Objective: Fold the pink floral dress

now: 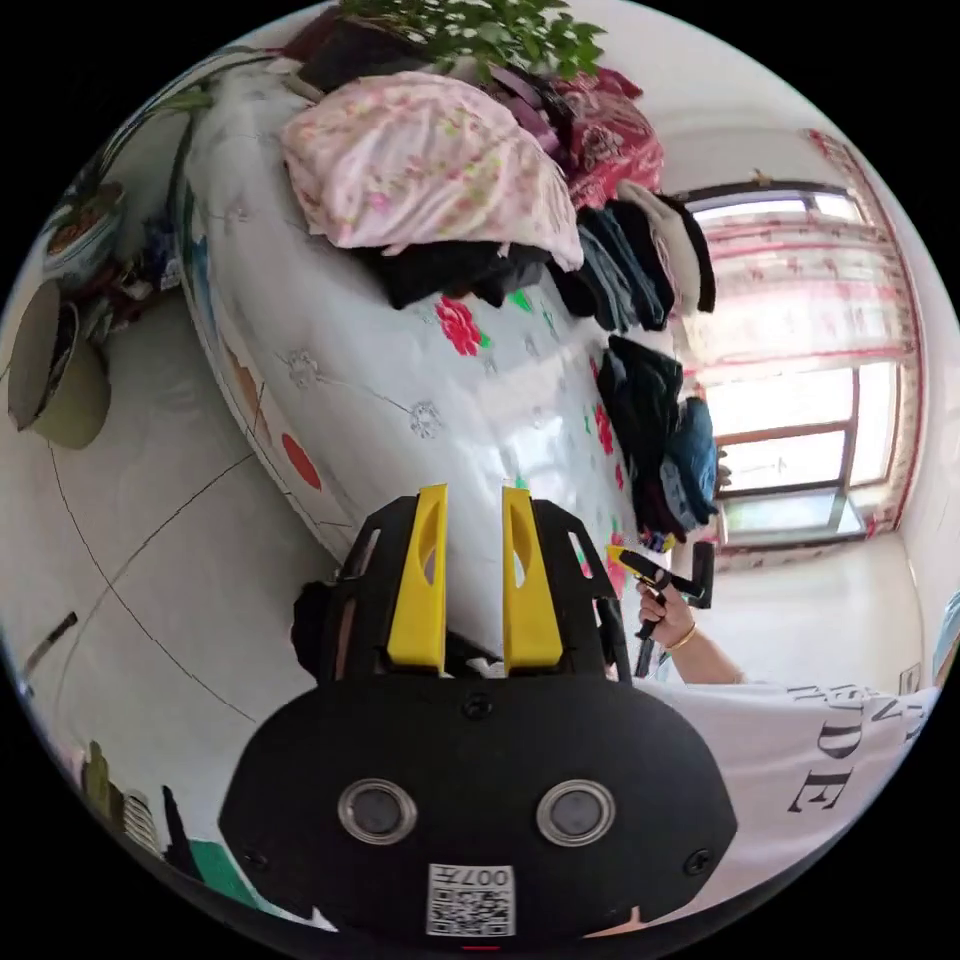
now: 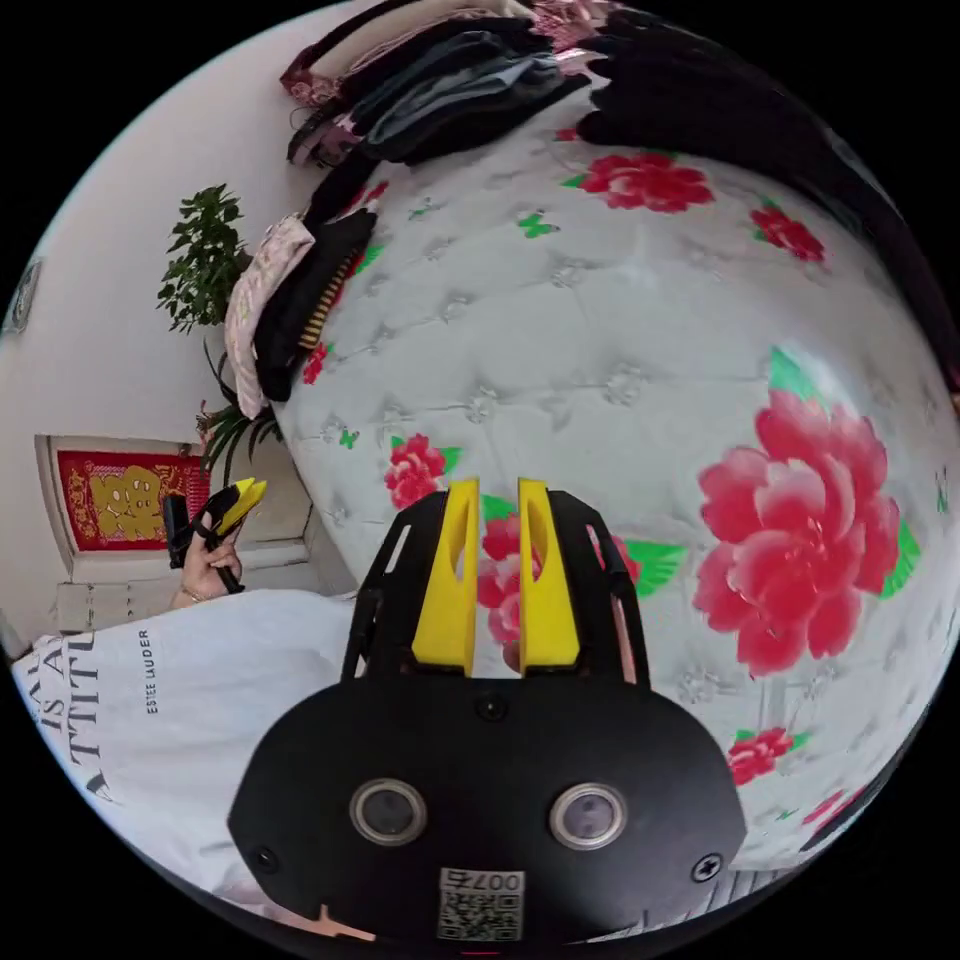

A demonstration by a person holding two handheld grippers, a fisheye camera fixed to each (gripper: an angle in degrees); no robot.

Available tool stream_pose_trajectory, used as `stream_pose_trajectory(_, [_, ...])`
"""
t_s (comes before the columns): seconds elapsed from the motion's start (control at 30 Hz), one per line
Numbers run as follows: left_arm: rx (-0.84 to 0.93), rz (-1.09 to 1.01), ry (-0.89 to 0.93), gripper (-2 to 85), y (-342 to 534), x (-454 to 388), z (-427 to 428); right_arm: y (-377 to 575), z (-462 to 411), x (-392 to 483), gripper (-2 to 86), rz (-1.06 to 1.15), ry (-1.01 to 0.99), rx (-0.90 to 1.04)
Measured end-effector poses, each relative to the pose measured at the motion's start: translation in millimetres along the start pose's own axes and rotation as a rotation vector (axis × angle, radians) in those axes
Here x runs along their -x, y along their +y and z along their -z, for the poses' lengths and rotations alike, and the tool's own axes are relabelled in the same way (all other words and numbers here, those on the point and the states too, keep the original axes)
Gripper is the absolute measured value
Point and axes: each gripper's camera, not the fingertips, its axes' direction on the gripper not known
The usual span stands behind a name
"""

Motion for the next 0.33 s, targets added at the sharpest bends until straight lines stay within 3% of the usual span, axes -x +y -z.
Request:
stream_pose_trajectory(0.13, [0.251, -0.39, -0.129, 7.2, -15, -95, -86, 87, 71, -104, 7.6, -0.315, 0.046, -0.206])
stream_pose_trajectory(0.33, [0.519, -0.815, -0.329, 4.1, 7, -225, -217, 194, 166, -205, 8.4, -0.61, 0.224, -0.424])
